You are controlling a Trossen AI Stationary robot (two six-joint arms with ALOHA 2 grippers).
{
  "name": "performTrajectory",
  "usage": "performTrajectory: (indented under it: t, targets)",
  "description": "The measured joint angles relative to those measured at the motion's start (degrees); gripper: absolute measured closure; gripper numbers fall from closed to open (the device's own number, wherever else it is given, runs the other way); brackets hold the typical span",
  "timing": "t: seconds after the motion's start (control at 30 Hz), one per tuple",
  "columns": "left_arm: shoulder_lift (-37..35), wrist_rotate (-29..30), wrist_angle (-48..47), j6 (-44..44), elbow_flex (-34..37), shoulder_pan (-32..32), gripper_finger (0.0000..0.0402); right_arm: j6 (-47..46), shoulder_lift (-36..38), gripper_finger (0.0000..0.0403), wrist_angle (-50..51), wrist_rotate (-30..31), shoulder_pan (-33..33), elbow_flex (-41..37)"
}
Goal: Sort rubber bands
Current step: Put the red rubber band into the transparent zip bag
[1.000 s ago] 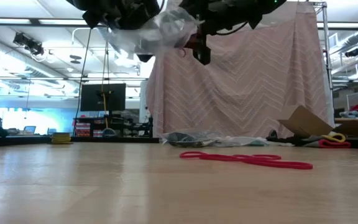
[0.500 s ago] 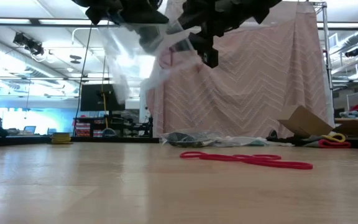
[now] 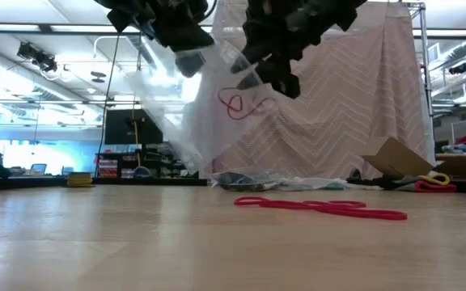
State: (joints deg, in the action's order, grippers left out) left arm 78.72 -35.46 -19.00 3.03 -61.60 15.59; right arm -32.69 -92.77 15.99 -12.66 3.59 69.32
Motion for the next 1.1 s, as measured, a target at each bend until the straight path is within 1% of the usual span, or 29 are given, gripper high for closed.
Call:
performTrajectory:
  t: [0.1,0.17,0.4,0.57,0.7,0.73,0.8,0.87,0.93,1.0,1.1]
  targets:
    - [0.3,1.6,-1.3,1.3,0.0,0.0,0.0401,0.2,0.0,0.0285,-3.2,-0.1,-1.4,0.1]
    - [0.5,2.5,-2.8,2.0,0.0,0.0,0.0401,0.4,0.2,0.0288,-3.3,0.0,-2.0,0.1]
    - [1.0,2.6,-4.3,3.0,0.0,0.0,0.0401,-0.7,0.5,0.0299,-2.8,0.6,-2.9,0.1]
    - [1.0,2.6,-5.2,3.0,0.0,0.0,0.0401,-0.8,2.9,0.0307,-2.6,2.0,-3.2,0.0]
    - [1.0,2.6,-5.4,3.0,0.0,0.0,0.0401,-0.9,6.7,0.0316,0.1,6.3,-3.3,0.0]
    - [1.0,2.6,-4.6,3.0,0.0,0.0,0.0401,-0.9,7.9,0.0318,1.8,8.2,-3.5,0.0]
    - [1.0,1.8,1.0,2.0,-0.7,0.0,0.0401,-1.4,10.5,0.0324,5.1,12.7,-4.2,0.0]
    - [0.4,0.3,2.5,1.3,-3.7,0.1,0.0401,-1.4,12.8,0.033,7.8,17.0,-5.3,0.0]
    - [-1.1,1.9,-1.5,3.5,-5.4,0.0,0.0401,-1.9,15.2,0.0334,10.7,20.5,-6.6,0.0]
    - [-1.4,3.8,-5.9,6.2,-4.8,0.0,0.0401,-3.0,16.8,0.0338,13.9,22.2,-7.6,0.1]
    - [-0.5,4.9,-6.1,7.1,-2.4,0.3,0.0401,-5.6,17.2,0.034,19.5,23.4,-8.8,-0.1]
